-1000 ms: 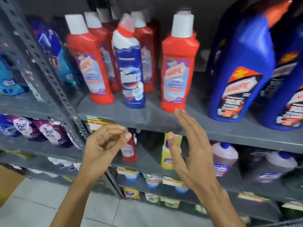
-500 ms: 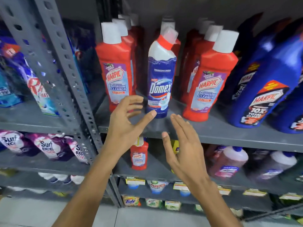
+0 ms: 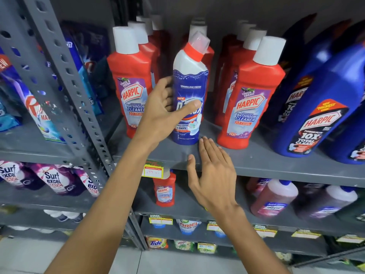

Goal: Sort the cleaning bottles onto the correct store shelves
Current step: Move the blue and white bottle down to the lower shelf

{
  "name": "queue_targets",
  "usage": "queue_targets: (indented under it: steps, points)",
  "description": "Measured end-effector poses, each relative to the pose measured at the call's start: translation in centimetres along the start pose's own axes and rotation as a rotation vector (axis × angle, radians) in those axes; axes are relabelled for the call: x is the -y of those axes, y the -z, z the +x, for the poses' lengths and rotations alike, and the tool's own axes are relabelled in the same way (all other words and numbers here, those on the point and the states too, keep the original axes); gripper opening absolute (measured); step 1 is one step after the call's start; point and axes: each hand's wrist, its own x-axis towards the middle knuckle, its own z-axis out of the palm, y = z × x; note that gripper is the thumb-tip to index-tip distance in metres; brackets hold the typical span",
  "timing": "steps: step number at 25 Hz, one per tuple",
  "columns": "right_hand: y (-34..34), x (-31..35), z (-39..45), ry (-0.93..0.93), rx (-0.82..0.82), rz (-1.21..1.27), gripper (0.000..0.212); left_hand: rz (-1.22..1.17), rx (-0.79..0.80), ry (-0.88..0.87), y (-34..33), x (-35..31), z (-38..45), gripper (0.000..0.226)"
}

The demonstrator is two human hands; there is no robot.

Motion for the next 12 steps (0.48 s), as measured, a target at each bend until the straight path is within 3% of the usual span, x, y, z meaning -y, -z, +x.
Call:
queue_targets:
  steps: [3, 10, 12]
  points:
    - [-0.1, 0.2, 0.1, -0.006, 0.0, -0.013, 0.058, 0.028, -0.006, -0.014, 0.1, -0.6, 0.1, 0.053]
    - [0.1, -0.1, 0.2, 0.026, -0.002, -0.054, 0.048, -0.17, -0.124, -0.166, 3.9, -5.2, -5.9, 0.063]
    - [0.1, -0.3, 0.3, 0.044, -0.005, -0.056, 0.046, -0.106, -0.129, -0.082, 6.3, -5.3, -9.8, 0.069]
